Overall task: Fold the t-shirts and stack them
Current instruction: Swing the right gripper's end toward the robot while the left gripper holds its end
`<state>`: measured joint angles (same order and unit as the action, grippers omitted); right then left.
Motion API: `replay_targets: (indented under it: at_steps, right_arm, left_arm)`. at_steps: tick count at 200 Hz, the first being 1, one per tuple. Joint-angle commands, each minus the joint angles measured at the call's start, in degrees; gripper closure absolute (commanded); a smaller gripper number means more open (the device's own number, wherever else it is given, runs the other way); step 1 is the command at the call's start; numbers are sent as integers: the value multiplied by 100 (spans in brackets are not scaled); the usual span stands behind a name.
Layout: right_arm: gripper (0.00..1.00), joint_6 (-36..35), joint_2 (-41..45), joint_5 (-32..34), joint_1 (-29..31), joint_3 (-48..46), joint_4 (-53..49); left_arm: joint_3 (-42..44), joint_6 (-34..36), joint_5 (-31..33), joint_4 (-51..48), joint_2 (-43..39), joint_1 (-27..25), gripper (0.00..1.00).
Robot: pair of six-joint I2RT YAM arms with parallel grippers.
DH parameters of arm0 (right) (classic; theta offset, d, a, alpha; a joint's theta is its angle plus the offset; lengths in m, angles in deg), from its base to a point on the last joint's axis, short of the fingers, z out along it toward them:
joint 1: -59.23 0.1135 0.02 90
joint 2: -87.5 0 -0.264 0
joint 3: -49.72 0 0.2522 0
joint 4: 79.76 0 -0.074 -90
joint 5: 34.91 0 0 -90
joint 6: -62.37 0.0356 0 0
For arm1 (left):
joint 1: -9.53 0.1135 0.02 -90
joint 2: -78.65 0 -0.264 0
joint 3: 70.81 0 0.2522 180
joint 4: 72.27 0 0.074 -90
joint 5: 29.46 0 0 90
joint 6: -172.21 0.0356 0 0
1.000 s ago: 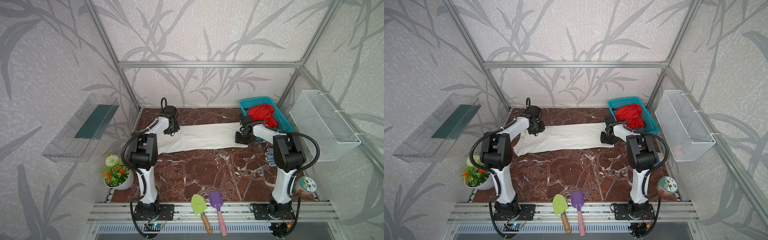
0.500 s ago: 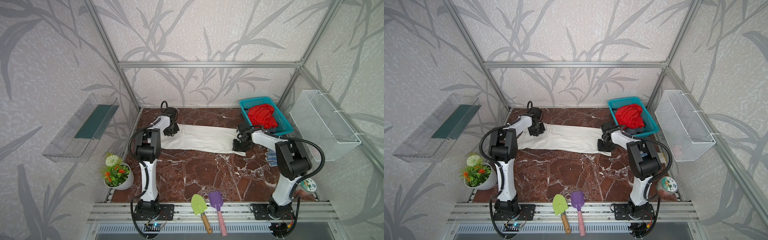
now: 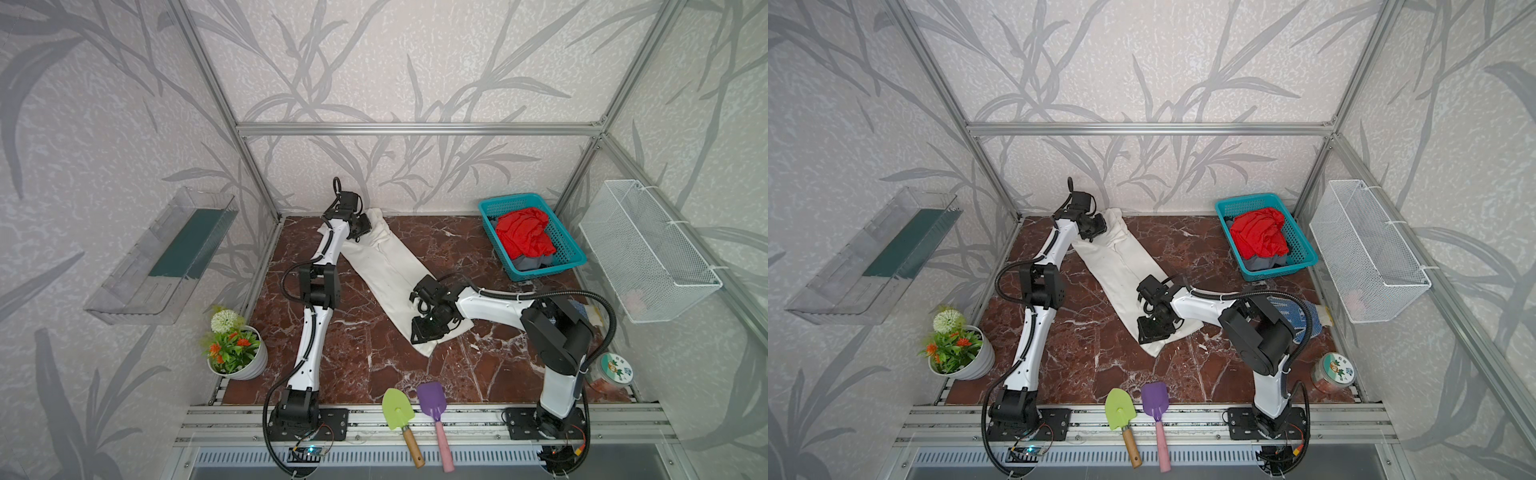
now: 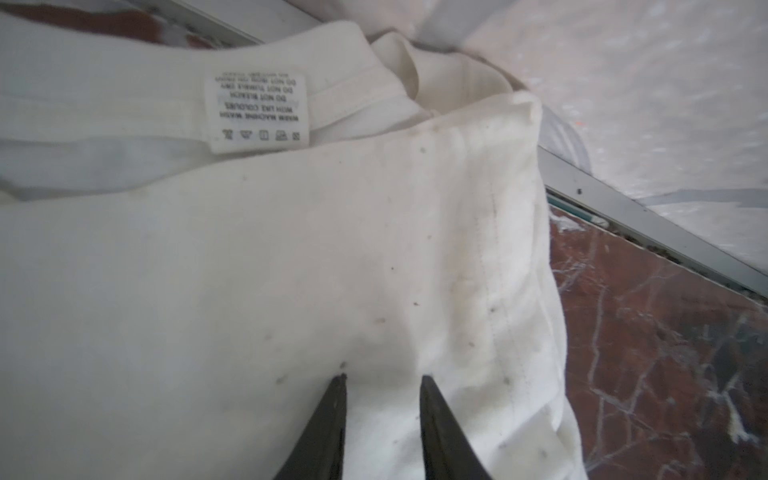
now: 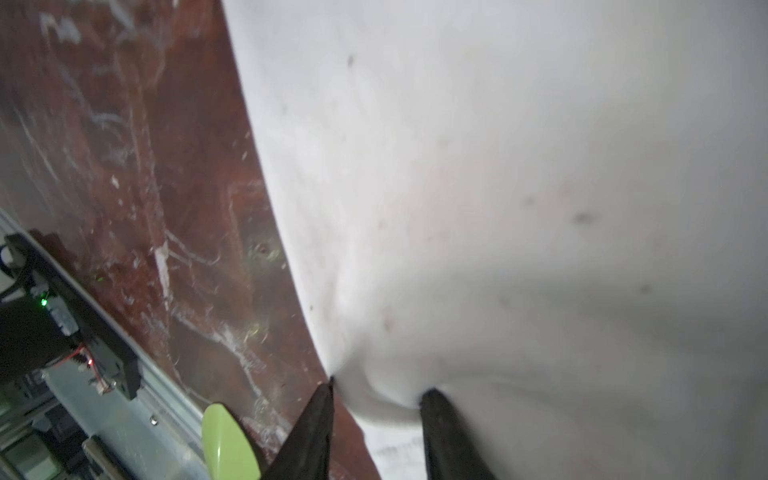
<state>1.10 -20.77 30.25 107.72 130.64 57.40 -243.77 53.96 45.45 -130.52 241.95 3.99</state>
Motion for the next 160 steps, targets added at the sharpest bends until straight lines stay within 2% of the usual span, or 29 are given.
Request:
replay_targets:
  at_steps: [1, 29, 46, 79, 107, 127, 160]
  right_arm:
    - [63, 13, 16, -624, 248, 282, -414]
    - [62, -177, 400, -611, -16, 789, -665]
    - [62, -311, 519, -318, -411, 1062, -857]
    - [62, -488, 244, 620, -1316, 1323, -1194]
    - [62, -652, -111, 754, -1834, 1249, -1040]
    - [62, -693, -263, 704, -1994, 1139, -833]
    - [62, -654, -333, 558, -2015, 837, -592]
  left_arm:
    - [230, 159, -861, 426, -29, -49, 67]
    - [303, 598, -957, 422, -585, -65, 66]
    - [566, 779, -882, 89, -1140, -74, 66]
    - [2690, 643, -69, -29, -2591, -206, 66]
    - [4319, 527, 188, 155, -3405, -318, 66]
    - [4985, 477, 328, 412, -3577, -396, 66]
    - [5251, 365, 493, 597, -3379, -430, 66]
